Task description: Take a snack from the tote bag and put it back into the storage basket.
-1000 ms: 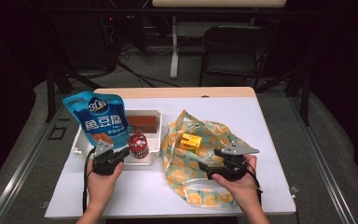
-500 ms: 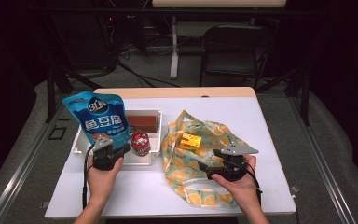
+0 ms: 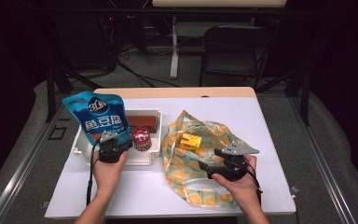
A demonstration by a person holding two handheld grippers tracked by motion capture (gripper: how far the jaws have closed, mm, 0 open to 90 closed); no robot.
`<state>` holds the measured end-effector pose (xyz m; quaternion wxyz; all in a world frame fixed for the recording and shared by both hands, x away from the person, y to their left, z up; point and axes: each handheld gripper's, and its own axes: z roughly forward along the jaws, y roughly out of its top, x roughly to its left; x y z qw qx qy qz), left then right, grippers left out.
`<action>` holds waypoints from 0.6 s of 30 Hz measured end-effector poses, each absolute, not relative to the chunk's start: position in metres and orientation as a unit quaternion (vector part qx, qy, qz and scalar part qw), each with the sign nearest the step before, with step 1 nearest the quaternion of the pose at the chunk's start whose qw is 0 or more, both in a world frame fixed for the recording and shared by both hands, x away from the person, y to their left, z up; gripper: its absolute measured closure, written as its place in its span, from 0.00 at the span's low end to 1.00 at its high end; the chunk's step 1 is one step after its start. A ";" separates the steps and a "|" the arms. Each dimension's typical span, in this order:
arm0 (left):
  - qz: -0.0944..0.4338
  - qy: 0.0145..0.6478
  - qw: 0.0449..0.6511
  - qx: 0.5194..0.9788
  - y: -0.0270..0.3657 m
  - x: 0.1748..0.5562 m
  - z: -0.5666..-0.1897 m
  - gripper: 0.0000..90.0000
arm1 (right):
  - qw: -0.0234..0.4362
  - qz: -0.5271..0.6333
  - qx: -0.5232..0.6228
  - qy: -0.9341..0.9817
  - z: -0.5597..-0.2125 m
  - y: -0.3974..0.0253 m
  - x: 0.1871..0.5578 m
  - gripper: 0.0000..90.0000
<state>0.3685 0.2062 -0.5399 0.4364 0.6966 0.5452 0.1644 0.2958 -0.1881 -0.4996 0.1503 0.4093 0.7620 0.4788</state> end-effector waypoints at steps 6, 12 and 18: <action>0.156 0.557 0.442 0.685 0.198 0.379 -0.541 1.00 | 0.149 0.477 0.408 0.764 -0.500 -0.188 0.296 0.23; 0.147 0.555 0.448 0.685 0.187 0.383 -0.541 1.00 | 0.151 0.480 0.409 0.761 -0.500 -0.189 0.296 0.23; 0.150 0.556 0.447 0.685 0.179 0.387 -0.539 1.00 | 0.151 0.481 0.406 0.763 -0.500 -0.188 0.295 0.25</action>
